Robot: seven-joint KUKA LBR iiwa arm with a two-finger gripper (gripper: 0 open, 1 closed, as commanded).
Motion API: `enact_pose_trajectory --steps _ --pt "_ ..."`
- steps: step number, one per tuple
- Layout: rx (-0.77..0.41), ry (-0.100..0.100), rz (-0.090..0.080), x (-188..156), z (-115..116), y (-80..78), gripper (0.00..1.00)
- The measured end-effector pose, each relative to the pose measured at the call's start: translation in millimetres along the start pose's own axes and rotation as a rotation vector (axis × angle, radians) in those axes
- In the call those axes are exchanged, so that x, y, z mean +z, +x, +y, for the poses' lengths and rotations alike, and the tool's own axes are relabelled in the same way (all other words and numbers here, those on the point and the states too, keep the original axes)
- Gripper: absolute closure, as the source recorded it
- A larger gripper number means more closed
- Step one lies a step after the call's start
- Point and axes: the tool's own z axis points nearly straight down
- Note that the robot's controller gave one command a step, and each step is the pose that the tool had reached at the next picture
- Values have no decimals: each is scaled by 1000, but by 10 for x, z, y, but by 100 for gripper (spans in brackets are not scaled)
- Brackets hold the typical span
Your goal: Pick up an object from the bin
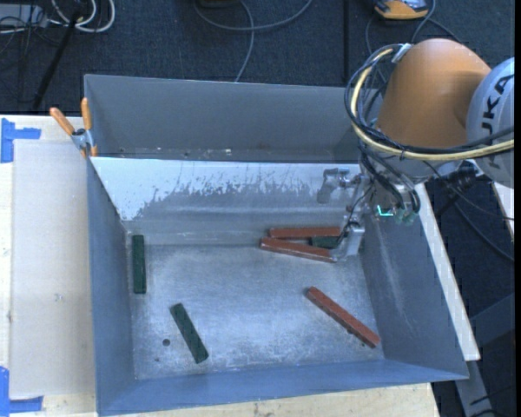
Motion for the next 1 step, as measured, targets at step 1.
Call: enact_pose_trajectory --steps 1 --pt "17 -3 3 1008 1017 362 0"
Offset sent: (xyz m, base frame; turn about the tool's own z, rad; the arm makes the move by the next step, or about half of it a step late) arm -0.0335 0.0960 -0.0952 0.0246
